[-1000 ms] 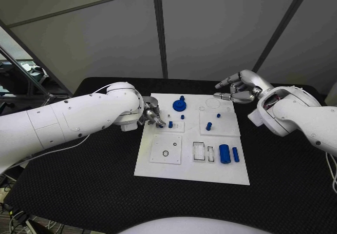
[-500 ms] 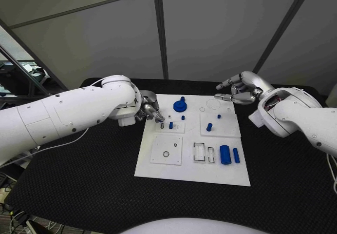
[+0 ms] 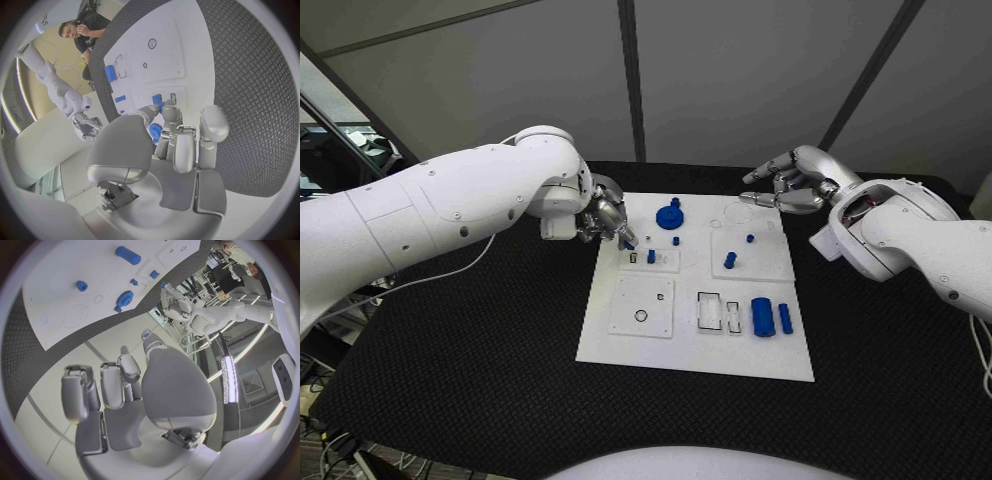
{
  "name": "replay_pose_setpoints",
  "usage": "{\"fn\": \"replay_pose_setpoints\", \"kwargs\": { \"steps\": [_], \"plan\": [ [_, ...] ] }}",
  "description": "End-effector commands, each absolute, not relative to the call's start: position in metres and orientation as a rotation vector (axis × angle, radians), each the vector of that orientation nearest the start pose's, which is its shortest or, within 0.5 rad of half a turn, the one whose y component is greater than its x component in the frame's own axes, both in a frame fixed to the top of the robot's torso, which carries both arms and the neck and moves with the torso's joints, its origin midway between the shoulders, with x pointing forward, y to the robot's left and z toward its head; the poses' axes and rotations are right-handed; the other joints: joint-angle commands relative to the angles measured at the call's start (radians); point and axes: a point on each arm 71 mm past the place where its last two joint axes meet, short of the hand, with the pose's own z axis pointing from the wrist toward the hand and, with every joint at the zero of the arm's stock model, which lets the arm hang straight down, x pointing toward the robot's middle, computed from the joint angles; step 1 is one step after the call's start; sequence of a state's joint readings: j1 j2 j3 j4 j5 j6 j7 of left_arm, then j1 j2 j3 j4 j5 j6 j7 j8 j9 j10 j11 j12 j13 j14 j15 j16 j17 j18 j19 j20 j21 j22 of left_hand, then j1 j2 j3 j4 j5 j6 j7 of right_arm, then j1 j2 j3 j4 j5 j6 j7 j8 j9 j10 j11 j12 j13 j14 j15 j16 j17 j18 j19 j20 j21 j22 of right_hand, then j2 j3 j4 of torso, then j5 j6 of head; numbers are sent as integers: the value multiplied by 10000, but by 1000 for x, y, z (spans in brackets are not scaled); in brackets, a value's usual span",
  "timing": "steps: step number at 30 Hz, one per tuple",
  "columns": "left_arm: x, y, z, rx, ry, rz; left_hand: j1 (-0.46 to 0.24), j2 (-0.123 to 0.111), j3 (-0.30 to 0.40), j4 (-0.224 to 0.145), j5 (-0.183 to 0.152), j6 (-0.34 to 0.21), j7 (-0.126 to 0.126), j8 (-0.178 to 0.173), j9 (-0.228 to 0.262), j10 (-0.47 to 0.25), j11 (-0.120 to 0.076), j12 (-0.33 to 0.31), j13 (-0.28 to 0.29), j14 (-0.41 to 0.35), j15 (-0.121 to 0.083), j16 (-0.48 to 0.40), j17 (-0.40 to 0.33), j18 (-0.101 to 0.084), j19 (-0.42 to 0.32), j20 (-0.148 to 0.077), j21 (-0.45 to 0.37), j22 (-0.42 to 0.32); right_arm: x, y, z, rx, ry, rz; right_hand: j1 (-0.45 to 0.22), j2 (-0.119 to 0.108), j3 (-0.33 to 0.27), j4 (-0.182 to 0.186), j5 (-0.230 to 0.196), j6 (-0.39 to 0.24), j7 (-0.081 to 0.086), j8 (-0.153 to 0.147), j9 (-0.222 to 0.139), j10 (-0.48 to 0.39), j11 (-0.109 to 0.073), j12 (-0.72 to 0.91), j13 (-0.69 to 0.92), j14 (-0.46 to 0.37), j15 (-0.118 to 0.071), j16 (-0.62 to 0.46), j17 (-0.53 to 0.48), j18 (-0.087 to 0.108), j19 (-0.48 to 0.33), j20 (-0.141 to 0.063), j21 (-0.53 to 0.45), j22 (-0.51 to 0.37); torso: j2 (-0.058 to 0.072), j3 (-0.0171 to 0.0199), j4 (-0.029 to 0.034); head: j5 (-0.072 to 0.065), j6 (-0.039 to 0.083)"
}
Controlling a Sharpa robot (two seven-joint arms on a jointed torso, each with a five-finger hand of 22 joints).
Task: Assemble the parts on the task board
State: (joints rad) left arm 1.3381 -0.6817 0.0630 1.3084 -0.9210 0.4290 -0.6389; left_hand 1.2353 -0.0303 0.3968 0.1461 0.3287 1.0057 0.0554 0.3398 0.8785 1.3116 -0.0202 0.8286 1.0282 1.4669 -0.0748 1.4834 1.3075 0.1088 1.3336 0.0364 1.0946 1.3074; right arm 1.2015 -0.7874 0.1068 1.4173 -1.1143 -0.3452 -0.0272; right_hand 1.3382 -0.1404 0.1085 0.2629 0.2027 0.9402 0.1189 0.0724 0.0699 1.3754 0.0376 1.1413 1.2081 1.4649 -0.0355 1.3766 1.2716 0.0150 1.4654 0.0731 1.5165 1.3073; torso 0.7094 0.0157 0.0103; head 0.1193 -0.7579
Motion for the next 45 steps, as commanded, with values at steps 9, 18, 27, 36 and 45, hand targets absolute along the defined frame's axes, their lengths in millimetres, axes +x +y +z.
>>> {"fn": "replay_pose_setpoints", "kwargs": {
  "steps": [9, 18, 27, 36, 45],
  "plan": [
    [544, 184, -164, -959, 26294, -3512, -105, 48, 1870, -1931, -30, -79, 22, -18, 25, -57, 54, 65, 64, 741, 37, 47, 1716, -44, -67, 26, -41, 281, 524, -205, -135, 2112, 15601, 8718, -54, 37, 32, -29, -45, 49, 2, -67, -12, 6, -41, 49, -5, 427, -78, -55, -12, 47, 612, -52, -48, 1932, 4, 0, -3, 45, -30],
    [549, 174, -165, -185, 25600, -3161, -167, 37, 1923, -2056, 133, -28, 20, 7, 66, 8, 54, 223, 173, 764, 41, 120, 1792, -64, -21, 38, 73, 361, 524, -204, -135, 2097, 15590, 8751, -54, 37, 32, -29, -45, 49, 2, -67, -12, 6, -41, 49, -5, 427, -78, -55, -12, 47, 612, -52, -48, 1932, 5, -9, 1, 51, -52],
    [550, 168, -164, 558, 25018, -2726, -214, 12, 1944, -2135, 219, 10, 10, 25, 93, 48, 44, 303, 226, 783, 36, 173, 1846, -76, 17, 39, 153, 414, 523, -203, -135, 2086, 15595, 8767, -54, 37, 32, -29, -45, 49, 2, -67, -12, 6, -41, 49, -5, 427, -78, -55, -12, 47, 612, -52, -48, 1932, 2, -12, 5, 59, -69],
    [548, 167, -164, 908, 25127, -2543, -241, -13, 1962, -2203, 286, 43, 0, 37, 112, 82, 34, 367, 267, 800, 30, 221, 1897, -78, 27, 37, 174, 435, 524, -203, -135, 2079, 15599, 8778, -54, 37, 32, -29, -45, 49, 2, -67, -12, 6, -41, 49, -5, 427, -78, -55, -12, 47, 612, -52, -48, 1932, 4, -9, -2, 71, -94],
    [549, 168, -165, 973, 25144, -2416, -249, -18, 1965, -2216, 302, 51, -2, 40, 115, 88, 33, 376, 272, 804, 29, 231, 1907, -82, 37, 36, 195, 447, 524, -202, -135, 2076, 15601, 8782, -54, 37, 32, -29, -45, 49, 2, -67, -12, 6, -41, 49, -5, 427, -78, -55, -12, 47, 612, -52, -48, 1932, 0, -8, -1, 67, -123]
  ]
}}
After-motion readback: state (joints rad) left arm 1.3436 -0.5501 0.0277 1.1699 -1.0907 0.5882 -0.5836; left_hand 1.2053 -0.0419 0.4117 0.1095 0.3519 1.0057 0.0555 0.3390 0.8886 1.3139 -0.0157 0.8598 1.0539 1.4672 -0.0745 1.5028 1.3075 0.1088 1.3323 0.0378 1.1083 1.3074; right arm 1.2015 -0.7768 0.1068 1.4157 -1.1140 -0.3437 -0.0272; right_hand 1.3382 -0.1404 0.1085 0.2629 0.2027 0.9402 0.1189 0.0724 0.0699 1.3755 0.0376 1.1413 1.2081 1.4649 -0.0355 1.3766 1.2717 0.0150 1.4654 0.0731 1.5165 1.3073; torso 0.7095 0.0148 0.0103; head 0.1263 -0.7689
